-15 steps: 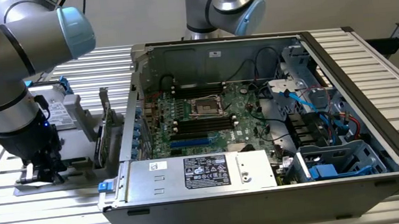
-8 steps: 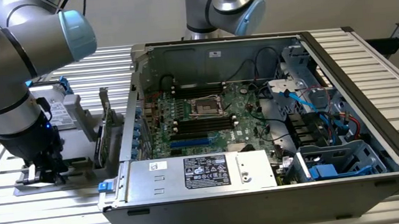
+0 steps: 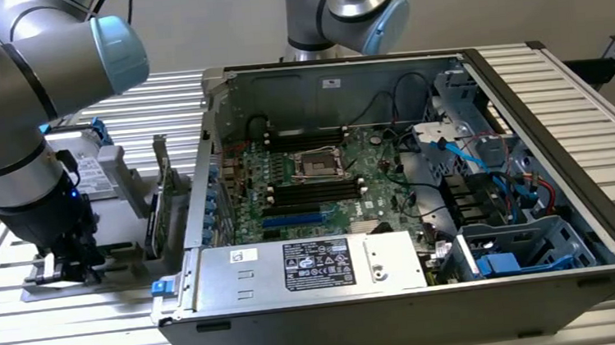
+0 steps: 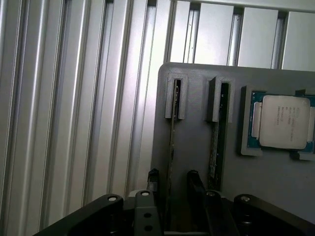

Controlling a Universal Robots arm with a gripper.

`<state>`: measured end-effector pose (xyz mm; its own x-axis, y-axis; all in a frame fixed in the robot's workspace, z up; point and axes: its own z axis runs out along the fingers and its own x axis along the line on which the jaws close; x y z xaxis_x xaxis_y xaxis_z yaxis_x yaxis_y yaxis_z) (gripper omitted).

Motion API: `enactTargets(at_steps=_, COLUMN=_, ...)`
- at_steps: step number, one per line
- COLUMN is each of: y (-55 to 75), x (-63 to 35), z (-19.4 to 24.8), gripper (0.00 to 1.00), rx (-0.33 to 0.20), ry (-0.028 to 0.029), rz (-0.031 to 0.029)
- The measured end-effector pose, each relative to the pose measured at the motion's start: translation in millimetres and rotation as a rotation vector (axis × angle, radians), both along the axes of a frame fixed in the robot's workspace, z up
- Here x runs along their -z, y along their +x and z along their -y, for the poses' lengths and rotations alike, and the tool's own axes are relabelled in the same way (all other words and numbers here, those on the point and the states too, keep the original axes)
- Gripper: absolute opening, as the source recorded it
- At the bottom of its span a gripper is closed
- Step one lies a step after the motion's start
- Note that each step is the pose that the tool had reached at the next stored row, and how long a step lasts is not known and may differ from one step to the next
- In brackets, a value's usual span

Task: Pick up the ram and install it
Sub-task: 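Pick up the ram and move it above insertion slot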

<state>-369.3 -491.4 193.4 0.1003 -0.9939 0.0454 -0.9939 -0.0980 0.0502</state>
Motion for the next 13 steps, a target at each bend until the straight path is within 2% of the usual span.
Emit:
enactTargets(at_steps=2, y=0.0, x=0.0, z=0.0, gripper=0.34, rx=0.0, ry=0.0, rz=0.0)
enactTargets(at_steps=4, y=0.0, x=0.0, z=0.0, gripper=0.22, rx=0.0, ry=-0.0001, rz=0.0)
enactTargets(at_steps=5, y=0.0, x=0.0, z=0.0, gripper=0.22, rx=0.0, ry=-0.0001, rz=0.0)
enactTargets(at_steps=7, y=0.0, x=0.0, z=0.0, gripper=0.14, rx=0.0, ry=0.0, rz=0.0)
enactTargets(at_steps=13, y=0.0, x=0.0, z=0.0, gripper=0.14, rx=0.0, ry=0.0, rz=-0.0001)
